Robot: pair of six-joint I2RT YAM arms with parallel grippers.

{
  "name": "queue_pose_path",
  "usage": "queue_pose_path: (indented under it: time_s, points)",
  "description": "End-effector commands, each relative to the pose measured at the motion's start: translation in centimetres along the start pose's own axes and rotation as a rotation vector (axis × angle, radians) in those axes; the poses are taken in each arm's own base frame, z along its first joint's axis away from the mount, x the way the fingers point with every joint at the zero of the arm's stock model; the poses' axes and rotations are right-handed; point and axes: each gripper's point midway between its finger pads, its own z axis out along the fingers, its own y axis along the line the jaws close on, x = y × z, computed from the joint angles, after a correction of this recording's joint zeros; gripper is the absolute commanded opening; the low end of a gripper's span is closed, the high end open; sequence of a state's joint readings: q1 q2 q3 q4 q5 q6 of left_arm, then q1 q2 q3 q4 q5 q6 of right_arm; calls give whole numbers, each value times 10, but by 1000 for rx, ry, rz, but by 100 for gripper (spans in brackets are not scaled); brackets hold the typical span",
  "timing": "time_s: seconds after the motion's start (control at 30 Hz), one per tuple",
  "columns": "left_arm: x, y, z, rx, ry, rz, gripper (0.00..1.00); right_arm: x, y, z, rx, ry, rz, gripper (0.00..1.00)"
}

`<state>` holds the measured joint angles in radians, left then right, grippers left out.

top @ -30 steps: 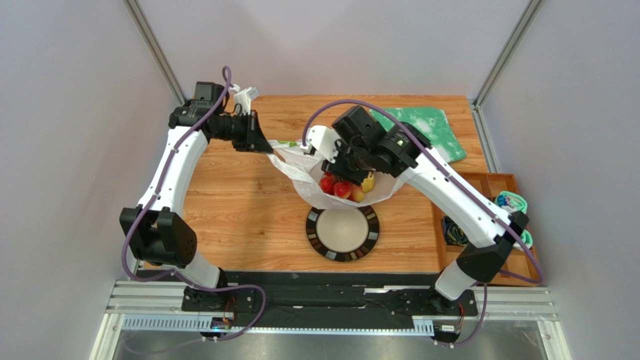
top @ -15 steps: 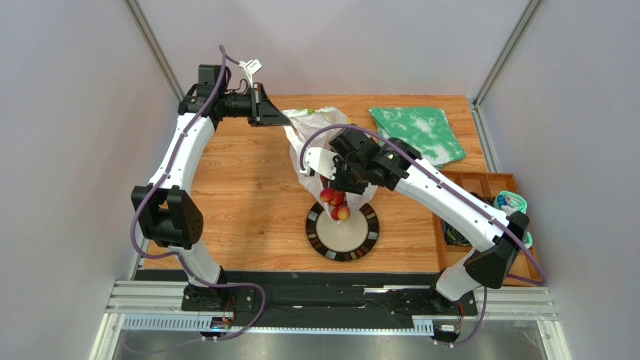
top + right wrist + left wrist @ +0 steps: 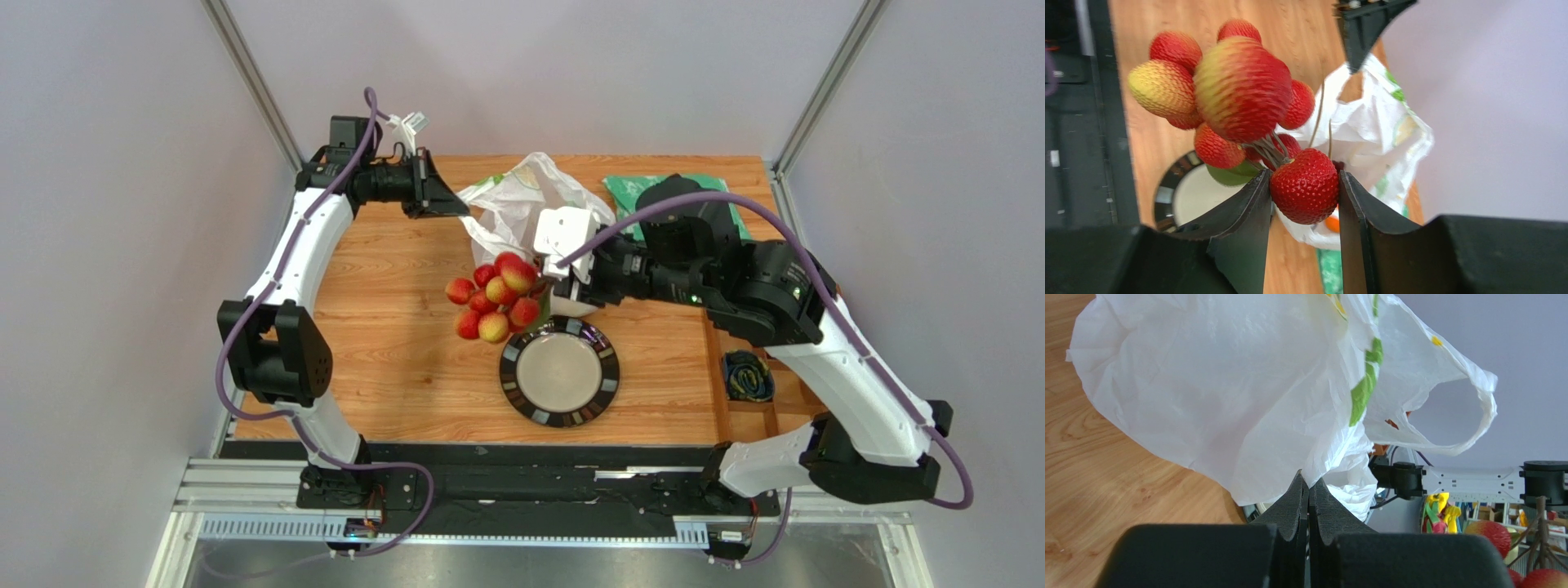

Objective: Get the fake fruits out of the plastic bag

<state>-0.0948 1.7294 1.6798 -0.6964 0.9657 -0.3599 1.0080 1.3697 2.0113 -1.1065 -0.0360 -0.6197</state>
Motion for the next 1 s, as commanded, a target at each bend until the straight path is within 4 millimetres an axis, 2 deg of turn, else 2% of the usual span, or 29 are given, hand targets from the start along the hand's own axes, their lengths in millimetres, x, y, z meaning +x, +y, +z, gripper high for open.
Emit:
queue_pose_path:
  time_s: [0.0,0.03,0.13,0.17,0.27,0.37,0.4,0.47,0.53,0.57,0.6,0.67,0.7,0.97]
  points:
    - [-10,4,-1,-22,-17,40,0,14,53,6,-183,2,81,0]
    - [-11,3,-1,-23,-19,46,0,26,65,12,-223,34,88,0]
    - [-13,5,0,-29,-20,49,0,41,90,20,-318,63,123,0]
    - [-13,6,0,-29,-19,46,0,53,103,29,-353,92,136,0]
    - [-10,7,-1,-36,-15,42,0,74,117,44,-378,145,163,0]
    - [-7,8,0,-38,-10,33,0,91,120,56,-361,190,167,0]
    - [-6,8,-1,-39,-11,31,0,104,126,61,-370,224,159,0]
    - [-6,7,-1,-37,-13,32,0,120,123,68,-329,270,140,0]
    - [-6,6,-2,-37,-15,35,0,147,128,75,-310,340,115,0]
    - [-7,4,-3,-34,-17,38,0,157,114,79,-219,368,92,0]
    - [-6,5,-3,-36,-16,37,0,179,112,82,-169,434,77,0]
    - [-6,3,-4,-34,-18,41,0,195,98,82,-78,487,19,0]
    - [-6,3,-4,-34,-18,41,0,206,100,81,-74,513,3,0]
    - [-1,6,-1,-26,-9,20,0,220,85,77,22,555,-60,0]
